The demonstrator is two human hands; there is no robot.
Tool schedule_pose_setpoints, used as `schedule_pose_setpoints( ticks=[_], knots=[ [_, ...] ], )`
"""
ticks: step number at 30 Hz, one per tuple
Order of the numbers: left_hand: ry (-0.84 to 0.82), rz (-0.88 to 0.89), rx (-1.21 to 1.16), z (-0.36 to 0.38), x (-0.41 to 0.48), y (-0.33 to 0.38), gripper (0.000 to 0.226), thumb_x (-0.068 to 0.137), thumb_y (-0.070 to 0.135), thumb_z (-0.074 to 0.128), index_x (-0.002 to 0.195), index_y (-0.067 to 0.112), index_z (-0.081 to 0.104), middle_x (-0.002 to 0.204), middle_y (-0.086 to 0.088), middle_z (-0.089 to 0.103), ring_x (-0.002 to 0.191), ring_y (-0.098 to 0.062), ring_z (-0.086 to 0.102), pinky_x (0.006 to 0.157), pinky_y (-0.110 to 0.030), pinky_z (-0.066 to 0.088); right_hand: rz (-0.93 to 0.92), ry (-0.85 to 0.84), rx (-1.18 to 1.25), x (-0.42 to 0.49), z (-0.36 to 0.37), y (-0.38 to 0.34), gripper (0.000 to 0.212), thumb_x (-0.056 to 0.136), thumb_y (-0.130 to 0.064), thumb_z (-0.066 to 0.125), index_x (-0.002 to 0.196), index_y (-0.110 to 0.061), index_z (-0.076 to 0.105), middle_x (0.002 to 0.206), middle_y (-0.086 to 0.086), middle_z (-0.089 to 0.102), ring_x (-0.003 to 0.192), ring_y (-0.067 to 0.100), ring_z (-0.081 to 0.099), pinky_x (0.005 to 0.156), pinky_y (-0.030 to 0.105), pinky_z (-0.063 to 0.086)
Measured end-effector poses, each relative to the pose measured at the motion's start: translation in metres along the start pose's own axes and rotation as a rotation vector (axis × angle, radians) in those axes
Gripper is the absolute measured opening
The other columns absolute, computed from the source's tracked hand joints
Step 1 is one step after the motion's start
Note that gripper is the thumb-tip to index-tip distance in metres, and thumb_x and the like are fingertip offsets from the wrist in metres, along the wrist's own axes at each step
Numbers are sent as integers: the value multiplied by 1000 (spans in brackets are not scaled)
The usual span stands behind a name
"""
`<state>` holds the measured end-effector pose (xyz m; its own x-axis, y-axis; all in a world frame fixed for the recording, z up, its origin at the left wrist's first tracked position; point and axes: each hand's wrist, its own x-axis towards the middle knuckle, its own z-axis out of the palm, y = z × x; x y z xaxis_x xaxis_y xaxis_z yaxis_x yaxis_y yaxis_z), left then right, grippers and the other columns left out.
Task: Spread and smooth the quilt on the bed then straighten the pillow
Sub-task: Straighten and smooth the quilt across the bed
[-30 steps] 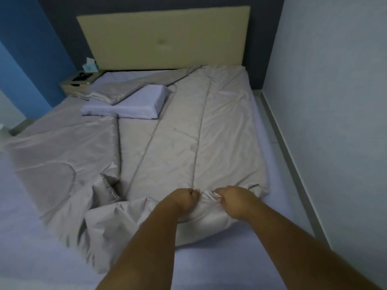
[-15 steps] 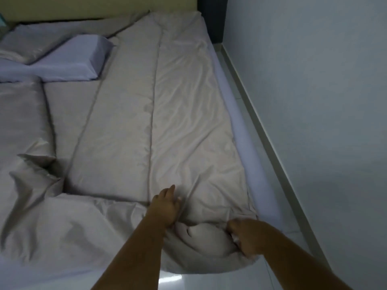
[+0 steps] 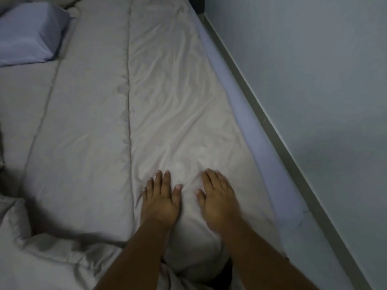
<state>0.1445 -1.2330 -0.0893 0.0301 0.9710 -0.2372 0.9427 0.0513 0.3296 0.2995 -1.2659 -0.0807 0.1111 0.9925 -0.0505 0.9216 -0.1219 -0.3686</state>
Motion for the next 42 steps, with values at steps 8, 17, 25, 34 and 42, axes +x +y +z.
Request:
schedule_pose_setpoints(
  ticks=[8, 17, 25, 34, 42],
  knots=[
    [91, 68, 90, 17, -3, -6, 81, 91, 62, 1, 143, 15, 42, 150, -12, 40, 136, -37, 39, 112, -41, 13, 315, 182, -147, -57, 16, 70, 66, 95, -48, 19, 142, -5, 35, 147, 16, 38, 138, 32, 32, 116, 42, 11],
    [67, 122, 108, 17, 5, 8, 80, 81, 60, -2, 152, 25, 13, 161, 3, 9, 149, -22, 6, 119, -43, 1, 171, 219, -99, -2, -5, 35, 60, 98, -39, 20, 134, 2, 46, 138, 21, 49, 130, 36, 45, 112, 47, 17],
    [91, 164, 153, 27, -3, -6, 69, 90, 52, 19, 148, 16, 31, 156, -6, 29, 143, -29, 28, 116, -46, 20, 126, 60, -230, -2, 4, 69, 68, 90, -45, 6, 148, -11, 19, 156, 5, 19, 145, 21, 16, 111, 29, -11],
    [81, 165, 127, 28, -9, -7, 75, 87, 55, 7, 151, 18, 19, 159, -2, 16, 148, -24, 14, 119, -39, 5, 3, -4, -200, -4, 14, 22, 63, 93, -43, 20, 144, -8, 32, 151, 8, 33, 141, 23, 29, 114, 34, 3],
    [64, 83, 66, 33, -44, -4, 75, 81, 59, -7, 148, 24, -8, 157, 5, -11, 149, -20, -5, 119, -39, -6, 271, 47, -193, -25, 8, 35, 70, 92, -45, 7, 146, -1, 17, 155, 17, 19, 145, 29, 14, 117, 39, -4]
  ],
)
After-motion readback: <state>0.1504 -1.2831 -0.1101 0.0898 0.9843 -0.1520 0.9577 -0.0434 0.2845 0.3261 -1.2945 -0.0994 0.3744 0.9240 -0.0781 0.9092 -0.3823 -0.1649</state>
